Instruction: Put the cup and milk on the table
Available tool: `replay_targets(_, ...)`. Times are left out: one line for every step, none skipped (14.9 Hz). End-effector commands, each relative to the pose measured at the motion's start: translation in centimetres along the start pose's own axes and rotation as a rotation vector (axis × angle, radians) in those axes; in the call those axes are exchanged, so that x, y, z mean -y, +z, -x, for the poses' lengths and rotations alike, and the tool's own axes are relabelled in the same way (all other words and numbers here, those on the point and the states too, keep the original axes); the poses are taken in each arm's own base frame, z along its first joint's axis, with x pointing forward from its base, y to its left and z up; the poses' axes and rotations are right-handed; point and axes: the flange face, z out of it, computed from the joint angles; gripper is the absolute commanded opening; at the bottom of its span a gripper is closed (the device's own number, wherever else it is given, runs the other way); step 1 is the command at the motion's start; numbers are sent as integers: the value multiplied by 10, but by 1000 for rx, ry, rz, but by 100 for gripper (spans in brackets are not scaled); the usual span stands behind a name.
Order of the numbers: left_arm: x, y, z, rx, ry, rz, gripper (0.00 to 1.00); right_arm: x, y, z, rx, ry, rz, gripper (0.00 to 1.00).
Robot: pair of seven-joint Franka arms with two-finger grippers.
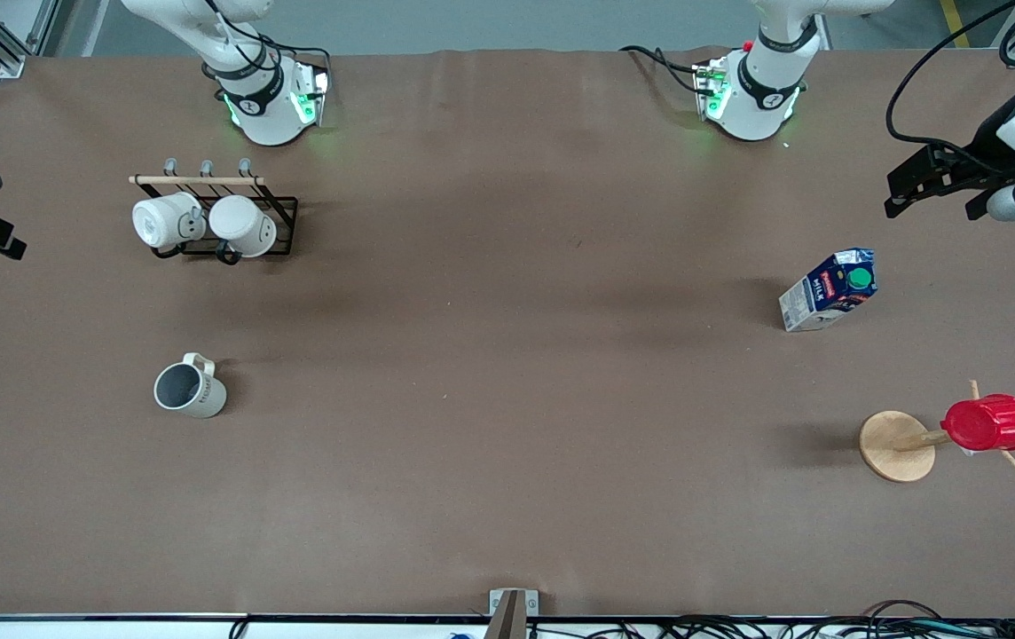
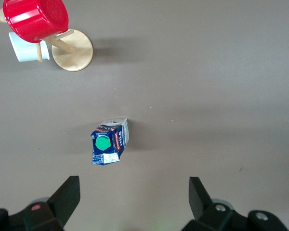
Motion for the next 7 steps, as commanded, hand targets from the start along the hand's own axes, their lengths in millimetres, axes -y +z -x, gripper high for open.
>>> replay_targets(0, -4, -4, -6, 10, -17, 99, -1, -3, 8, -8, -4, -19, 100)
replay_targets(1, -5, -4, -9, 4, -17, 99, -1, -3, 8, -8, -4, -19, 100)
replay_targets(1, -6, -4, -11, 1, -16, 99, -1, -2, 8, -6, -4, -19, 100)
replay_targets(1, -6, -4, -12, 1, -16, 100, -1, -2, 8, -6, -4, -19, 100)
replay_targets(0, -6, -4, -11, 13, -19, 100, -1, -3, 8, -8, -4, -19, 100)
replay_targets(2, -6, -4, -13, 13, -20, 100, -1, -2, 8, -8, -5, -19, 100)
replay_targets(7, -7, -3, -13, 6, -19, 100, -1, -2, 8, -11, -5, -19, 100)
